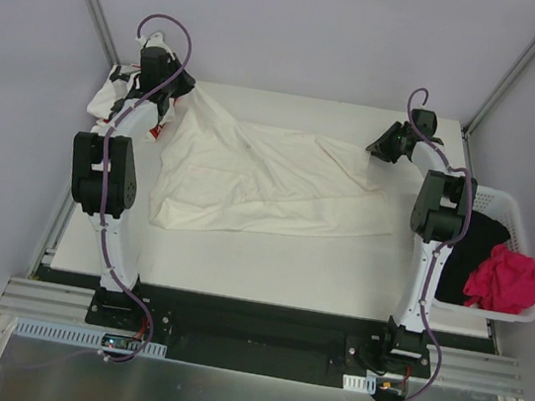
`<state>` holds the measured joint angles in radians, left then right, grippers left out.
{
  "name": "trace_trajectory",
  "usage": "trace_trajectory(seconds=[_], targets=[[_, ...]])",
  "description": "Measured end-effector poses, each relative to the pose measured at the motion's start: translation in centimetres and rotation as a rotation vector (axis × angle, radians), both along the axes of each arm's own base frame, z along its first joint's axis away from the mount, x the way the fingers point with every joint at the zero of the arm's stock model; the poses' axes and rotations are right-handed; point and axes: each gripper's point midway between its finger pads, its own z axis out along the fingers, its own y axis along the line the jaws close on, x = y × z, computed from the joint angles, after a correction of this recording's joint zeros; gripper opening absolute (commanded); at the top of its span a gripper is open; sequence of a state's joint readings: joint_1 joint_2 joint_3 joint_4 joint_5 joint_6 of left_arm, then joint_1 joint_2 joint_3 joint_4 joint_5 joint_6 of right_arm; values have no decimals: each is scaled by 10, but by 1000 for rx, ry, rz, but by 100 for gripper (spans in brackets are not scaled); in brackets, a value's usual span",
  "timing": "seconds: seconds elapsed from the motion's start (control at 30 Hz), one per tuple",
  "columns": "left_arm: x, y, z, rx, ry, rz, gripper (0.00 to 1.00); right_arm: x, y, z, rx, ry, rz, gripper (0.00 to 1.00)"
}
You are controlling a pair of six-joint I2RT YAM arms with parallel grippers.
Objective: Fold and stack the t-shirts
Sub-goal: Grap the side of the flattened tshirt furthest away from the robot with both arms
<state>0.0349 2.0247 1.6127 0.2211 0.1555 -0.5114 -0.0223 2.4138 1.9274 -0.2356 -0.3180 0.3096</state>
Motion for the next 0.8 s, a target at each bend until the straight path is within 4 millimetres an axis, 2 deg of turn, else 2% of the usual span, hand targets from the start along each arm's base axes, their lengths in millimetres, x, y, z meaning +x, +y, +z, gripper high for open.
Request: trace_trajectory(seconds=[0.17,0.33,0.57,0.8], targets=[[0,0,0,0,0,0,0,-1,-1,-2,-5,9,-6,19],[0,0,0,0,0,0,0,-3,-2,-3,-7,21,-12,1],[0,0,0,0,0,0,0,-3,-3,-4,-6,42,-15,1],[-2,0,-5,3,11,-1,0,10,-8,-3,-3,30,-28,1]])
